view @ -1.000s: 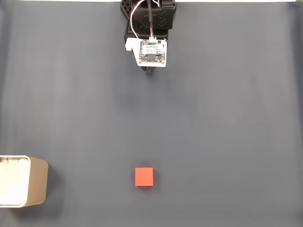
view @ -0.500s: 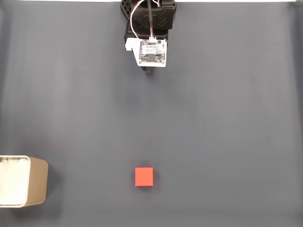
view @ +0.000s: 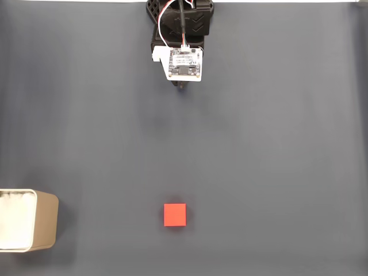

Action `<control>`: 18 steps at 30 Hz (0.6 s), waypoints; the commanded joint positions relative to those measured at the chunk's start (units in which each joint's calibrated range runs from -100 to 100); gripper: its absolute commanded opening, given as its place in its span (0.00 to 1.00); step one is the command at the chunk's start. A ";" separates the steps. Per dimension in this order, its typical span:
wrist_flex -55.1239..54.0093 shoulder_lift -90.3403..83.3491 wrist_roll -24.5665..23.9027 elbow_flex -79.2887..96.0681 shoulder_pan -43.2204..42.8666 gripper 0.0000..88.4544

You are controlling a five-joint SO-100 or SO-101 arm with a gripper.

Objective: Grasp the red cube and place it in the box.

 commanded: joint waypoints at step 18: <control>-28.88 0.35 -1.07 -2.74 0.35 0.00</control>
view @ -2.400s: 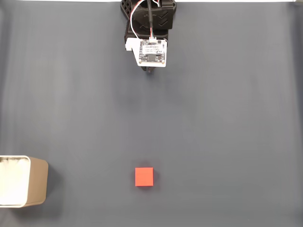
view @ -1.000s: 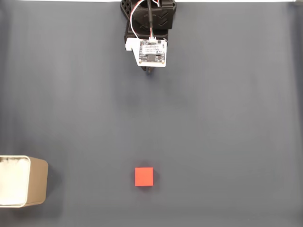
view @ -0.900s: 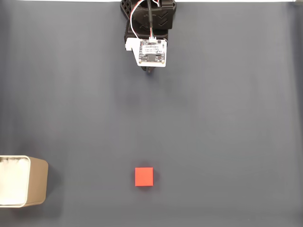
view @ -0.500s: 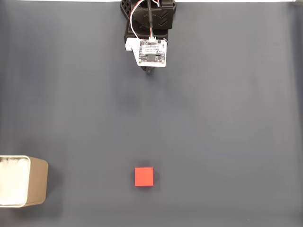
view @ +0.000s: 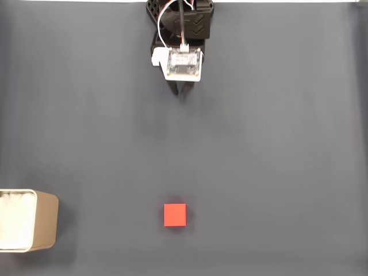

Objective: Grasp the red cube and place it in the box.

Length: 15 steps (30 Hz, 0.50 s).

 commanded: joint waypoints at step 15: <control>-17.53 26.95 1.07 -47.36 -0.79 0.00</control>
